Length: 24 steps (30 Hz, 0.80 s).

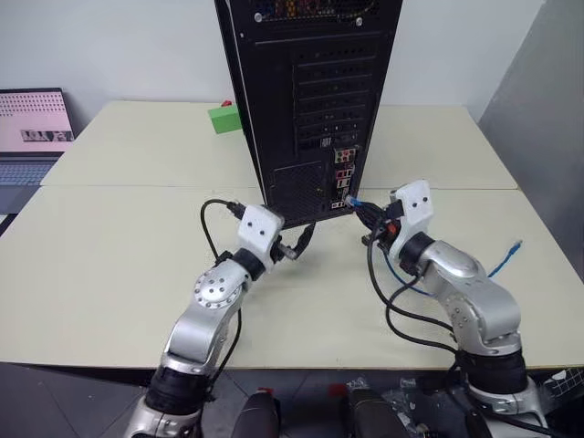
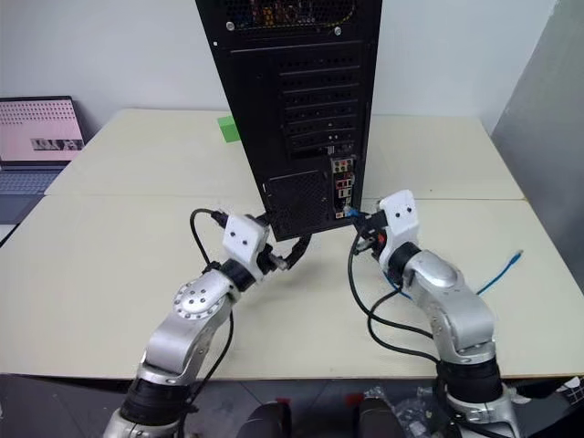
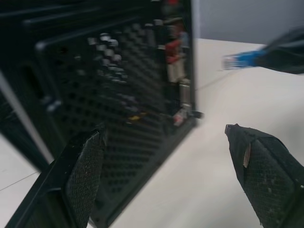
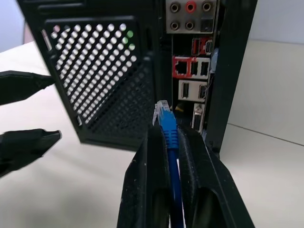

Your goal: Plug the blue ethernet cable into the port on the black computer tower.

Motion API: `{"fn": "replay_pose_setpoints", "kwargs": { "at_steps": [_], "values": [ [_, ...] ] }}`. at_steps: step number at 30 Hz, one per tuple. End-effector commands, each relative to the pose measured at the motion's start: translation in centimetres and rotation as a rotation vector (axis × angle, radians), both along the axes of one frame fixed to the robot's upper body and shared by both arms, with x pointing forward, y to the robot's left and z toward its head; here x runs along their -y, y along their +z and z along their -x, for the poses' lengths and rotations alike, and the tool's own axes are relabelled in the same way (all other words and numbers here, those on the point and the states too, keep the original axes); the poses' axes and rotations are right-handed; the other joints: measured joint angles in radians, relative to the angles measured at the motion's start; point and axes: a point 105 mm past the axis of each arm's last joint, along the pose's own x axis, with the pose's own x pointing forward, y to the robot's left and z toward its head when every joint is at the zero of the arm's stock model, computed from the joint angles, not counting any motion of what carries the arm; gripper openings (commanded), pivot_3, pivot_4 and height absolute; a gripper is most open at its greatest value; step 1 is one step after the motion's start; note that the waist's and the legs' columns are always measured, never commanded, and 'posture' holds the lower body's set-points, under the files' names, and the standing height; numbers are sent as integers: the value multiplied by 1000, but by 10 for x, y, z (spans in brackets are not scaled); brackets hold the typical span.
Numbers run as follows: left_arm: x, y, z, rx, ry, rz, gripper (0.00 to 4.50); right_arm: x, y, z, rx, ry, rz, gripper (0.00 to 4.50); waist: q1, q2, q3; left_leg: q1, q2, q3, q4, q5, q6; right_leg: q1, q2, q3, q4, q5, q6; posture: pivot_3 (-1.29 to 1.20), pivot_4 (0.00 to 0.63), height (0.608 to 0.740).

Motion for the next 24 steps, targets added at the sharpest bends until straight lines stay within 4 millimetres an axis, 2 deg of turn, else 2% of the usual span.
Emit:
{"fn": "replay_pose_setpoints", "kwargs": {
  "at_steps": [1,12,24],
  "values": [
    [6,17,0,52,20,7,4185,-5,20,-7,72,-86,-47,0,0,0,0,0,0,0,0,0,0,0,0,0,0,0,0,0,150,740],
    [5,23,-1,58,19,27,4185,-15,19,-25,51,-152,-119,0,1,0,0,0,0,0,0,0,0,0,0,0,0,0,0,0,150,740],
    [10,24,6,60,-44,32,4185,-23,24,-27,90,-155,-129,0,1,0,0,0,0,0,0,0,0,0,0,0,0,0,0,0,150,740]
  ]
}}
